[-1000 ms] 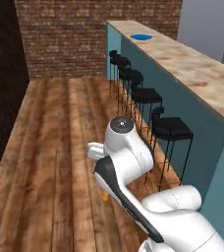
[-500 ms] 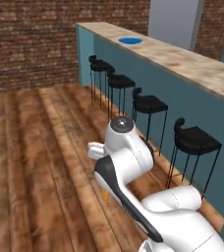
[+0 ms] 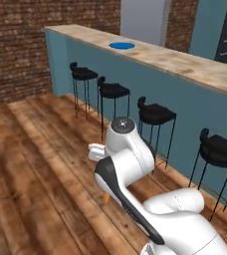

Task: Take the fork and place it on the left side of the plate. Then take the spoon and place it on the right side of the plate. Make sure they're directly next to the plate.

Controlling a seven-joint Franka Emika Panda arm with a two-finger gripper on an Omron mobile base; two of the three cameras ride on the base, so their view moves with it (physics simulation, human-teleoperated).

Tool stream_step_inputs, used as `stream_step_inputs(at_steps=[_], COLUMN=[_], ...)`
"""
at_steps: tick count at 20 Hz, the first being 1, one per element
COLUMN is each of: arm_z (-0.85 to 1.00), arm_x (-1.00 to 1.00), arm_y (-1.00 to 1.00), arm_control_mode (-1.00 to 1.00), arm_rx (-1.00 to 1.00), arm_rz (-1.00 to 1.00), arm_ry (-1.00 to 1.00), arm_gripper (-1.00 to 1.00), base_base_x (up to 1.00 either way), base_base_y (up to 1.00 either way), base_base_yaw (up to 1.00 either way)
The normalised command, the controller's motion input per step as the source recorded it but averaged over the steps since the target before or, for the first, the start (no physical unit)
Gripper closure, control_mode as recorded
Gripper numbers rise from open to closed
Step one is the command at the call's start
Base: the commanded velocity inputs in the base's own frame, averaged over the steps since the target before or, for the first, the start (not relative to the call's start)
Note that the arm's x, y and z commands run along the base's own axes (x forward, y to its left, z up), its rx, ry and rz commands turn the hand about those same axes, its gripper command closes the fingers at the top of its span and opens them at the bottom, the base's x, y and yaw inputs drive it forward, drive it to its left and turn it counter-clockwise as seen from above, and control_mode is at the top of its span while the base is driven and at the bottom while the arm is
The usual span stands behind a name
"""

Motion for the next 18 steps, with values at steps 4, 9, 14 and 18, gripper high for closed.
stream_step_inputs(at_steps=[4,9,14,18], arm_z=[0.0,0.0,0.0,0.0], arm_x=[0.0,0.0,0.0,0.0], arm_y=[0.0,0.0,0.0,0.0], arm_control_mode=[1.0,1.0,1.0,1.0], arm_rx=[0.0,0.0,0.0,0.0], arm_rz=[0.0,0.0,0.0,0.0], arm_ry=[0.0,0.0,0.0,0.0], arm_gripper=[1.0,1.0,1.0,1.0], base_base_x=[1.0,1.0,1.0,1.0], base_base_y=[1.0,1.0,1.0,1.0], base_base_yaw=[-0.44,-0.45,-0.36,-0.38])
